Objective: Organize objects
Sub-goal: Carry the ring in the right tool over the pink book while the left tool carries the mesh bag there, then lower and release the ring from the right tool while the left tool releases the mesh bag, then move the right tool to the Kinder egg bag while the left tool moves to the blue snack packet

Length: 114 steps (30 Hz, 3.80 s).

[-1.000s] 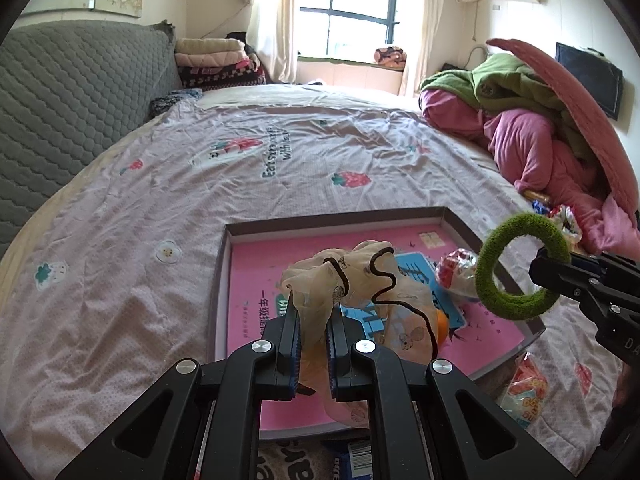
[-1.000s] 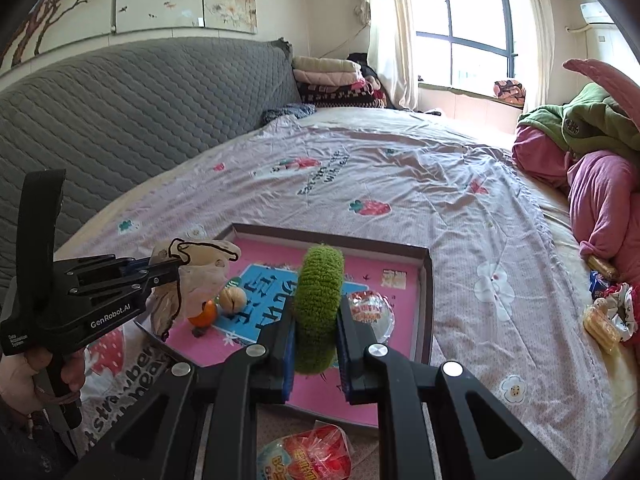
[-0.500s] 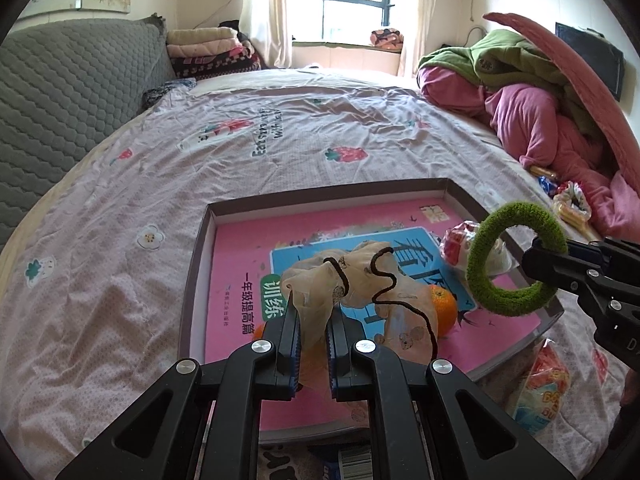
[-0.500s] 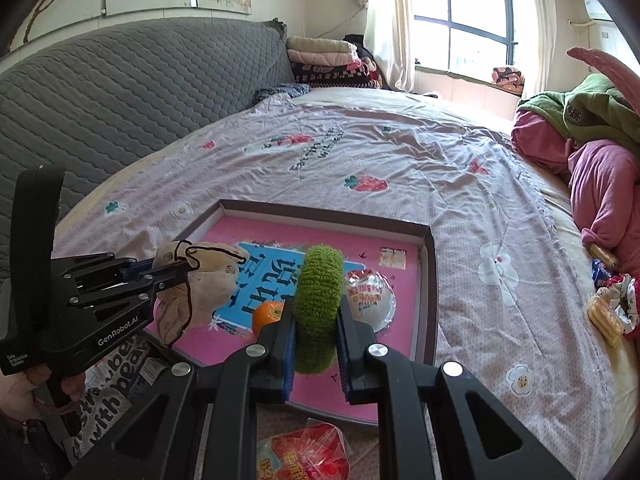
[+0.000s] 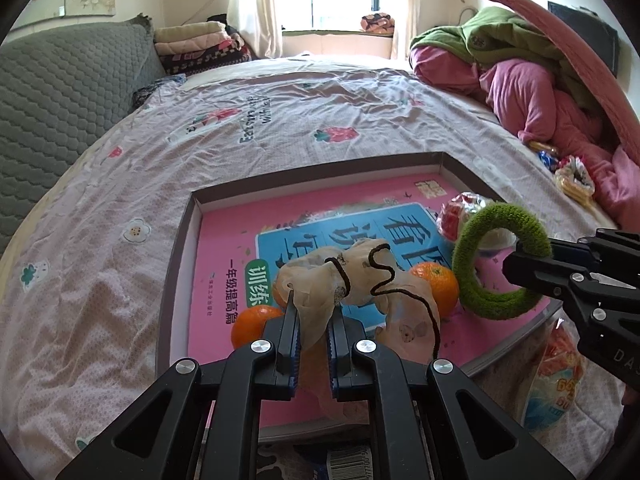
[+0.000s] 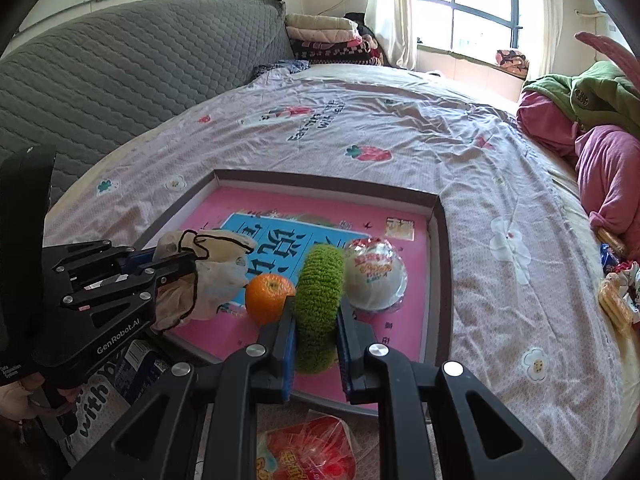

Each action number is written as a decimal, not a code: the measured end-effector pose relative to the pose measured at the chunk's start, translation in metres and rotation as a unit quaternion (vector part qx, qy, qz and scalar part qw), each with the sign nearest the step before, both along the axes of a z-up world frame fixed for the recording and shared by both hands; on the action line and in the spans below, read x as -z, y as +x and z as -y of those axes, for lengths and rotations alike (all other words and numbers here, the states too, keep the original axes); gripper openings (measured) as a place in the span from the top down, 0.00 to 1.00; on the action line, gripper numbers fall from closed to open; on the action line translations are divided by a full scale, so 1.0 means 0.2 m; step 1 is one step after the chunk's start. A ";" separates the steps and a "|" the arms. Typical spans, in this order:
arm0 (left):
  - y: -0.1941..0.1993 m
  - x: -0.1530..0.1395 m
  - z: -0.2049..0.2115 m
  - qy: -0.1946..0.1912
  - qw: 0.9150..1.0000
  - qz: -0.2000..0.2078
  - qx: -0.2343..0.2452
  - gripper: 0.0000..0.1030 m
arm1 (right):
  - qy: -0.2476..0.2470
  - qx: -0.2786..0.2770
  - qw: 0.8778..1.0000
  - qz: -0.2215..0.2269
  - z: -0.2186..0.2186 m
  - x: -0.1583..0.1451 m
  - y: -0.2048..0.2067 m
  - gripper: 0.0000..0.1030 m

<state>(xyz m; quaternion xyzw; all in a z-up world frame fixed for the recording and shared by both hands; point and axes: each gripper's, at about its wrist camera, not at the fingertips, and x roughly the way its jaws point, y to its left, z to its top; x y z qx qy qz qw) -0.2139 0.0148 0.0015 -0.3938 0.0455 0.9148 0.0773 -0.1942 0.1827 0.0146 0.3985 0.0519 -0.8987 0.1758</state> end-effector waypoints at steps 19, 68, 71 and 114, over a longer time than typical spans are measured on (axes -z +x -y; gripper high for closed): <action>-0.01 0.06 -0.03 -0.020 0.999 0.024 0.014 0.87 | 0.012 0.006 0.999 0.032 0.00 0.06 -0.01 0.82; 0.05 -0.04 0.04 0.039 0.999 0.032 0.010 0.54 | 0.032 0.053 0.998 0.009 -0.15 -0.01 0.02 0.62; 0.05 -0.05 0.03 0.041 0.999 0.028 0.011 0.52 | 0.030 0.053 0.998 -0.002 -0.15 -0.04 0.03 0.62; 0.43 -0.16 0.05 0.029 0.999 -0.014 0.041 0.30 | -0.019 0.012 1.000 -0.010 -0.16 -0.06 0.35 0.36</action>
